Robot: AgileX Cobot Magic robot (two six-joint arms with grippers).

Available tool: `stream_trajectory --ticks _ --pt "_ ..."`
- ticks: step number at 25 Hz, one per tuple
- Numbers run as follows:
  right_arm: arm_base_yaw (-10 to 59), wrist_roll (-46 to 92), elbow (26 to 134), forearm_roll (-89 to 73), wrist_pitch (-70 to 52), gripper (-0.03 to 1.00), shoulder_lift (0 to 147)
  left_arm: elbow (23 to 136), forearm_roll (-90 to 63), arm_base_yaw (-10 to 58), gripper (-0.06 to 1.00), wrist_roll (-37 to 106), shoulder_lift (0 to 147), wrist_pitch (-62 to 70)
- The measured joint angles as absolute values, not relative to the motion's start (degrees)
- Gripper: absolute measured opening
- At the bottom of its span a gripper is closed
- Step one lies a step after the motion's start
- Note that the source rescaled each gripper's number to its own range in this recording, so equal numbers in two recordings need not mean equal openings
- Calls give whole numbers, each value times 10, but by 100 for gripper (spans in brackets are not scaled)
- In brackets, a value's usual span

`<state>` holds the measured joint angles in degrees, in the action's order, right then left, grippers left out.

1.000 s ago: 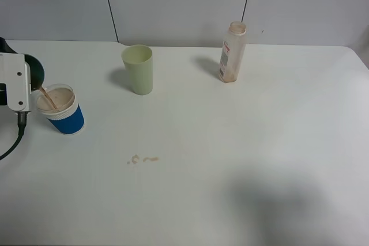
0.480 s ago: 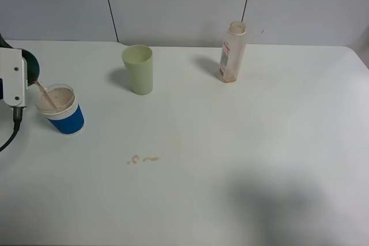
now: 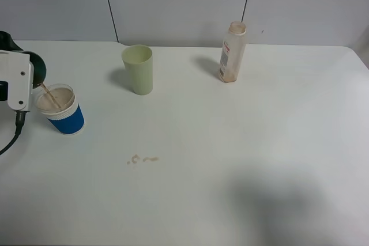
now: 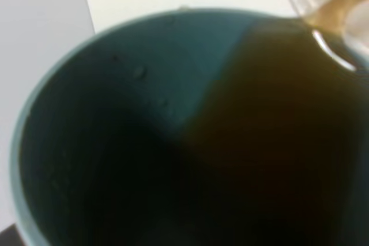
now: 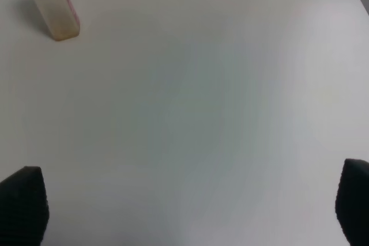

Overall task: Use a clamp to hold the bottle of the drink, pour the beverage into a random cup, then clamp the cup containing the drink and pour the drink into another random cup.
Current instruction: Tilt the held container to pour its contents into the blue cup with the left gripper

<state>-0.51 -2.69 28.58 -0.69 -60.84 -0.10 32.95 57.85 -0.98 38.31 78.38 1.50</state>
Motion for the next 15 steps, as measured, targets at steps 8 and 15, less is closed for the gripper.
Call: stream_trajectory --ticks 8,15 --pt "-5 -27 286 -7 -608 100 -1 329 579 -10 1 387 784 22" --pt "-5 -27 286 -7 -608 100 -1 329 580 -10 1 399 784 23"
